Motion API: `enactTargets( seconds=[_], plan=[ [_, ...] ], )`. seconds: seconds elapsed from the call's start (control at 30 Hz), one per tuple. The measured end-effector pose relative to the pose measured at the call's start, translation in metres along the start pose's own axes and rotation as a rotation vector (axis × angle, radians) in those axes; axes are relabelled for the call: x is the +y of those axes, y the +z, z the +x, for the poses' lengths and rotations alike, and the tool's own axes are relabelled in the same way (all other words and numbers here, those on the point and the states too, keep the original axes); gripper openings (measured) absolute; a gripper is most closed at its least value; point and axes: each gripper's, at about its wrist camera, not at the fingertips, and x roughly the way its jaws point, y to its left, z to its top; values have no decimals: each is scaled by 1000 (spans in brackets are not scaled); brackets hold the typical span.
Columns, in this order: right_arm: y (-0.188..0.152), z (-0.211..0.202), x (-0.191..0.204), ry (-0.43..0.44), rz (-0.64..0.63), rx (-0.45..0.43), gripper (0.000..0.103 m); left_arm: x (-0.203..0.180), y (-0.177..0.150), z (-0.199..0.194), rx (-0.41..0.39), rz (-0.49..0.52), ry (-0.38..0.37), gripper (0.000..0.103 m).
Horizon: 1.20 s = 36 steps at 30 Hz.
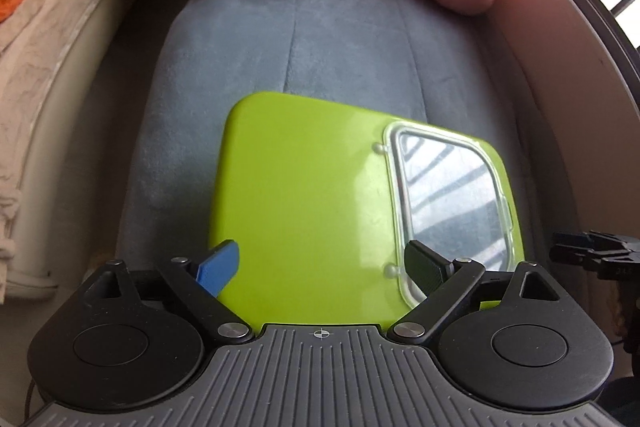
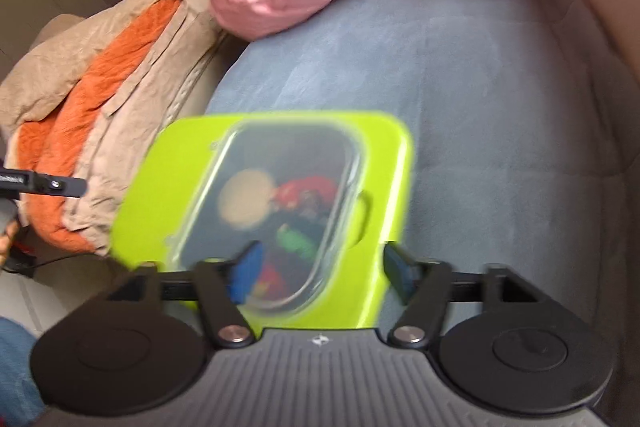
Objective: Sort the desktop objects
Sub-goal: 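Lower the green lid onto the box rim with both tools, then press the lid edges down onto the box rim with both tools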
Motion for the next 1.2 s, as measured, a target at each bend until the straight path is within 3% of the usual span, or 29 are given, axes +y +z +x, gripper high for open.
enactTargets(
  seconds=[0.07, 0.13, 0.27, 0.4, 0.5, 0.6, 0.7, 0.9, 1.03, 1.13, 1.2],
  plan=[
    [-2, 2, -8, -7, 3, -30, 72, 32, 5, 10, -74, -49, -15, 95],
    [-1, 9, -29, -7, 48, -70, 72, 73, 6, 32, -97, -128, -111, 96],
    [-2, 35, -68, 73, 187, -72, 72, 130, -9, 99, 45, -306, -377, 97],
    [-4, 66, -104, 187, 345, -38, 72, 130, -18, 134, 121, -304, -518, 97],
    [-1, 92, -115, 272, 403, -3, 73, 105, -8, 149, 176, -195, -476, 100],
    [9, 116, -103, 311, 366, 53, 79, 81, 9, 156, 162, -86, -405, 103],
    [18, 131, -91, 300, 321, 83, 91, 81, 24, 161, 151, -103, -384, 103],
    [29, 123, -85, 273, 256, 12, 91, 73, 19, 163, 74, -93, -427, 103],
    [46, 113, -91, 270, 232, -35, 92, 61, 33, 165, 72, -50, -430, 103],
    [48, 122, -96, 280, 270, -9, 92, 64, 34, 166, 92, -53, -417, 103],
    [41, 130, -99, 303, 298, 45, 92, 71, 30, 170, 129, -67, -450, 103]
  ],
)
